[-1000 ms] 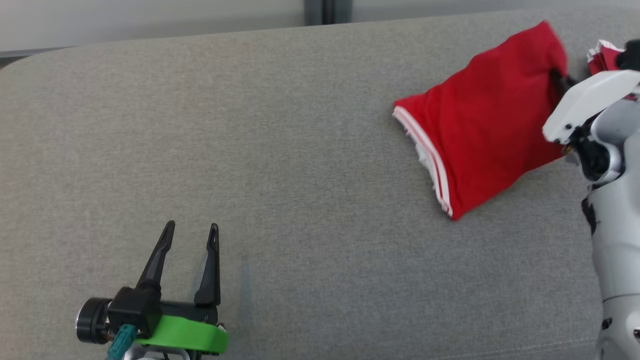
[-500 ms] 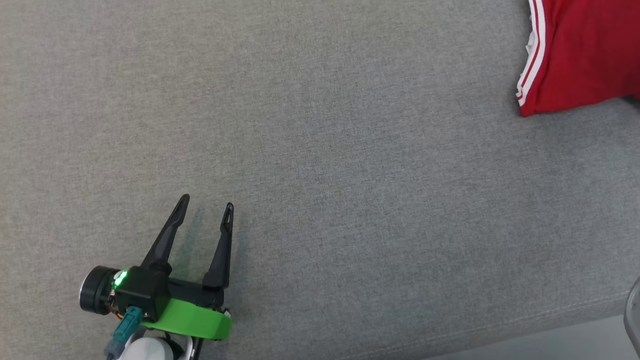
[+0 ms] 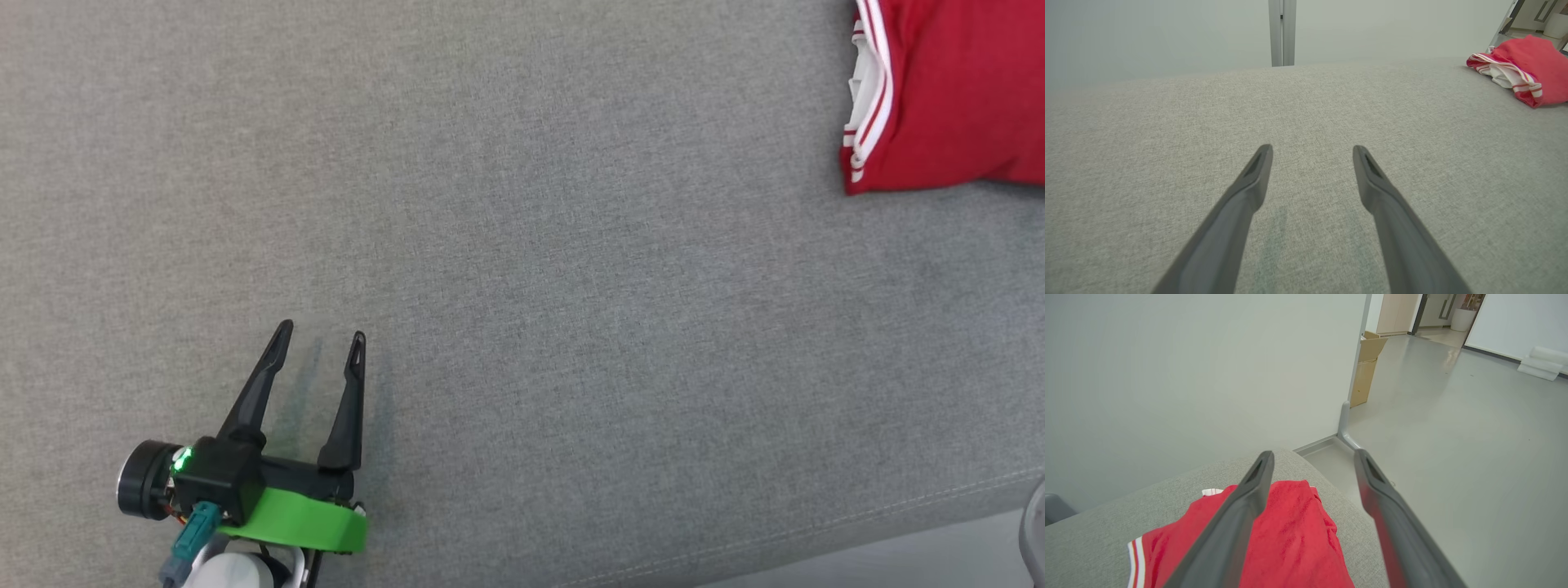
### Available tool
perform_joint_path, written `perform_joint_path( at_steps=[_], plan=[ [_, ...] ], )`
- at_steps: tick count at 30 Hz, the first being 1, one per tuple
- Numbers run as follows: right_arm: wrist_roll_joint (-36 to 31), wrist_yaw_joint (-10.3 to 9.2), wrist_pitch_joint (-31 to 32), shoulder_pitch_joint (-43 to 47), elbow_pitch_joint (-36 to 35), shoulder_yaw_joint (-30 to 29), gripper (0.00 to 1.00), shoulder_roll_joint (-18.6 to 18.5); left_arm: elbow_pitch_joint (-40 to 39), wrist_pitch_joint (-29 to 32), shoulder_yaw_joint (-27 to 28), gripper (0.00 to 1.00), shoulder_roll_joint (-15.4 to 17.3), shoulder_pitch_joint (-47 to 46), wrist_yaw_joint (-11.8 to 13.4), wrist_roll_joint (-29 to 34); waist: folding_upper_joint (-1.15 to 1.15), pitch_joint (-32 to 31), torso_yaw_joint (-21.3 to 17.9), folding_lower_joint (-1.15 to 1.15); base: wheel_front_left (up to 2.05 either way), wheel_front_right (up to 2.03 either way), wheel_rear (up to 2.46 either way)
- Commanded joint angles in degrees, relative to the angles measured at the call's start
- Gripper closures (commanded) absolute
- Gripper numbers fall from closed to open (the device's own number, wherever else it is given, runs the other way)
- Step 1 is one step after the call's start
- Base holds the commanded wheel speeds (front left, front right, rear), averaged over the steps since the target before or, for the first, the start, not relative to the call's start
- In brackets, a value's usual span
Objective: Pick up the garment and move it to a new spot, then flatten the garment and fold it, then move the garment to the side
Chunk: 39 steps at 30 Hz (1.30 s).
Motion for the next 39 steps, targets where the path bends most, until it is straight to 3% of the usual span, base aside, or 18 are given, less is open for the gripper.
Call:
perform_joint_path(
  at_steps=[1, 9, 15, 26, 39],
  plan=[
    [-0.23, -0.07, -1.89, 1.65, -0.47, 1.43, 0.00, -0.68, -0.15, 0.00, 0.60, 0.00, -0.21, 0.40, -0.13, -0.17, 0.00, -1.32, 0.27, 0.00, 0.00, 0.00, 0.00],
    [4.81, -0.08, -13.93, 16.11, -5.56, 12.03, 0.00, -1.65, -0.74, 0.00, 3.13, 0.00, -2.56, 3.79, -0.13, -0.22, 0.00, -10.14, 3.16, 0.00, 0.00, 0.00, 0.00],
    [10.17, -0.09, -20.10, 31.72, -11.65, 18.44, 0.00, 1.02, 0.21, 0.01, 5.96, 0.00, -3.39, 8.35, 1.11, -0.21, 0.00, -17.68, 5.53, 0.00, 0.00, 0.00, 0.00],
    [15.14, -0.09, -21.35, 53.08, -20.14, 27.73, 0.00, 8.08, 4.47, 0.00, 10.88, 0.00, -3.57, 13.13, 2.85, -1.52, 0.00, -24.27, 7.50, 0.00, 0.00, 0.00, 0.00],
    [15.23, -0.08, -21.38, 59.09, -19.59, 33.58, 0.00, 10.39, 7.68, 0.01, 10.26, 0.00, -3.59, 11.36, 2.53, -3.80, 0.00, -24.61, 9.90, 0.00, 0.00, 0.00, 0.00]
  ],
)
